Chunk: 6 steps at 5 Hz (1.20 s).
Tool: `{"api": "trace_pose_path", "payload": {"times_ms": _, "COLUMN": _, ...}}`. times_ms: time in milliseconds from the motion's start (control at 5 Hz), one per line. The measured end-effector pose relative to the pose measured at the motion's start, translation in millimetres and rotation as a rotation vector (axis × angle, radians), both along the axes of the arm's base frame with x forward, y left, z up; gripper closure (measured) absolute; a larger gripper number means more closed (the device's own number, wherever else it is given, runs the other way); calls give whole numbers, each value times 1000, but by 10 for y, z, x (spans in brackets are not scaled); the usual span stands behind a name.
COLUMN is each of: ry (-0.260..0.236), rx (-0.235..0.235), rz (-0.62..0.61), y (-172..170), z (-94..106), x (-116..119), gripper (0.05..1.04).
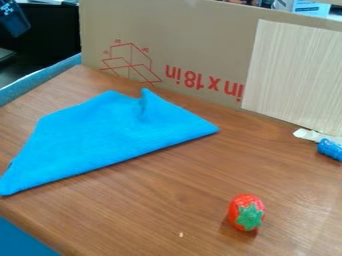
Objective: Unfold cloth from the top left to the bottom right
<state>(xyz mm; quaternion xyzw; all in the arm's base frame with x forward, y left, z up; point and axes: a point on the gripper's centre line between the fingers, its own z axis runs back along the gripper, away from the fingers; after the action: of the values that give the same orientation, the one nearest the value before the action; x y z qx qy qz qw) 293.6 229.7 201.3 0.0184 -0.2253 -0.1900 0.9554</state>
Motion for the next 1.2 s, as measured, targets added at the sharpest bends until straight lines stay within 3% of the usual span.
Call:
{"api": "trace_pose_path", "payload": {"times_ms": 200, "ry": 29, "rx": -31, "rz": 8, "y": 18, "z": -164, "x": 12, "gripper": 83}}
{"api": "trace_pose_path", "payload": {"times_ms": 800, "ry": 67, "rx": 60, "rz": 56, "y": 185, "z": -788, "x": 162, "gripper": 82}}
{"api": "trace_pose_path", "payload": {"times_ms": 1200, "ry": 78, "rx": 80, "rz": 65, "y": 184, "z": -1138, "x": 364, "gripper": 82}}
